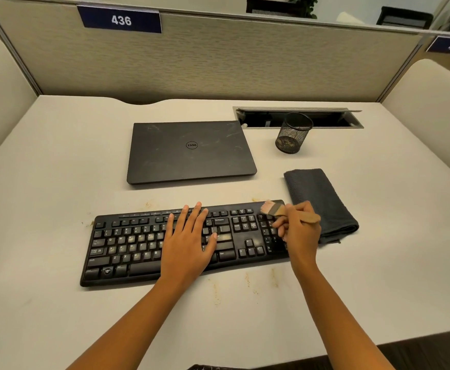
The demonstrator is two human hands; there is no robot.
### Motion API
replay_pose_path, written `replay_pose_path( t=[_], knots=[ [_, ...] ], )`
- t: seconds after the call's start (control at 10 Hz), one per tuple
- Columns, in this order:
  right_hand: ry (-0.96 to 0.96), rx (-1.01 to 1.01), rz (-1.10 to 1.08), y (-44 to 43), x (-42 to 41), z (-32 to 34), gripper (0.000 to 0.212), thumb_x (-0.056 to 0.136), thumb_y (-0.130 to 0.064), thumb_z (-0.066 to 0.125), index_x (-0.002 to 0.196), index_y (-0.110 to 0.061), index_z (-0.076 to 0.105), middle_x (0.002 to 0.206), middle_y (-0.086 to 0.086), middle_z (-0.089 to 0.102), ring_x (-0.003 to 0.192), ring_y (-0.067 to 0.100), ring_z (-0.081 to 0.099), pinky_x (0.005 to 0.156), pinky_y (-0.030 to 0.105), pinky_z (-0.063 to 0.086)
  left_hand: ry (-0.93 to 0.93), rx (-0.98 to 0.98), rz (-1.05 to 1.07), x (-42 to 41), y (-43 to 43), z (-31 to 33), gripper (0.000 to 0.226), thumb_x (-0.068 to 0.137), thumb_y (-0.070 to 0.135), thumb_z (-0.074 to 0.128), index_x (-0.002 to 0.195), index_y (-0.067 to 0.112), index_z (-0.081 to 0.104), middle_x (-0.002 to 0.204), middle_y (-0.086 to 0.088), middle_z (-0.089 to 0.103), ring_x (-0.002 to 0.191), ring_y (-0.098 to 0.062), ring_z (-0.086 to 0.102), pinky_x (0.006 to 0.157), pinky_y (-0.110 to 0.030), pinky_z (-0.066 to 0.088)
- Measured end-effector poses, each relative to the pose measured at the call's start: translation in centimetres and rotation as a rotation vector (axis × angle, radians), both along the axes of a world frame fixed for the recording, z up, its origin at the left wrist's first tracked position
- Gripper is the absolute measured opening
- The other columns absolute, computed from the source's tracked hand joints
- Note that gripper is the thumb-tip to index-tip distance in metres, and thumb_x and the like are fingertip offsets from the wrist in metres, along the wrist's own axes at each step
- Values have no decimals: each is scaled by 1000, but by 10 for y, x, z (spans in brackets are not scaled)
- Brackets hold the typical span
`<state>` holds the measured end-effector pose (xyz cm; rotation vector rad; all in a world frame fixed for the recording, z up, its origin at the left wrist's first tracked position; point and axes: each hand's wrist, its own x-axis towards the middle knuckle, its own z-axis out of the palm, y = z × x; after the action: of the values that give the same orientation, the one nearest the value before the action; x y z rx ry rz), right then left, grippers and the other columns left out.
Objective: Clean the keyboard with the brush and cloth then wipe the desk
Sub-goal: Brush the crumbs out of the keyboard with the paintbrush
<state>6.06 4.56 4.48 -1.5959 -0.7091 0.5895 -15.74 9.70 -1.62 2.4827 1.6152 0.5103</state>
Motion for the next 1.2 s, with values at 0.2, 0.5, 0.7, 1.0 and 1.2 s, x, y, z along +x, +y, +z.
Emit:
replay_pose_path(
  t=[0.2, 0.5, 0.7, 1.0, 1.2],
  knots=[
    [-53, -36, 73, 4, -15, -2, 21, 100, -16, 49, 83, -4, 51, 61, 13, 64, 48, 17, 55, 44, 20, 42, 3, -1, -1, 0, 0, 0, 66, 95, 57, 25, 150, 23, 36, 160, 5, 25, 150, -18, 15, 122, -45, 7],
    [-45, -47, -35, -2, -1, 10, 19, 97, -11, 50, 81, 0, 52, 55, 8, 63, 45, 19, 53, 41, 21, 41, 3, 2, 0, 0, 0, 0, 66, 95, 58, 23, 150, 24, 37, 160, 4, 25, 150, -18, 15, 122, -43, 4],
    [-50, -80, 113, 4, -16, 5, 19, 100, -16, 49, 86, -3, 52, 63, 11, 65, 48, 16, 56, 42, 21, 44, -5, -6, -4, 0, 0, 0, 67, 95, 58, 23, 150, 24, 35, 160, 5, 24, 150, -18, 14, 122, -44, 6],
    [-33, -107, 147, 12, -6, 19, 19, 98, -15, 51, 84, -2, 53, 60, 10, 65, 43, 13, 51, 38, 16, 38, 3, -11, -2, 0, 0, 0, 67, 95, 58, 22, 151, 24, 34, 161, 5, 23, 150, -17, 12, 122, -44, 5],
    [-299, -183, 64, 22, -1, 20, 20, 98, -15, 49, 82, -3, 52, 60, 12, 63, 47, 17, 55, 45, 30, 44, -3, -11, -5, 0, -1, 1, 67, 95, 58, 22, 151, 24, 35, 161, 5, 23, 150, -18, 13, 122, -43, 4]
  ],
)
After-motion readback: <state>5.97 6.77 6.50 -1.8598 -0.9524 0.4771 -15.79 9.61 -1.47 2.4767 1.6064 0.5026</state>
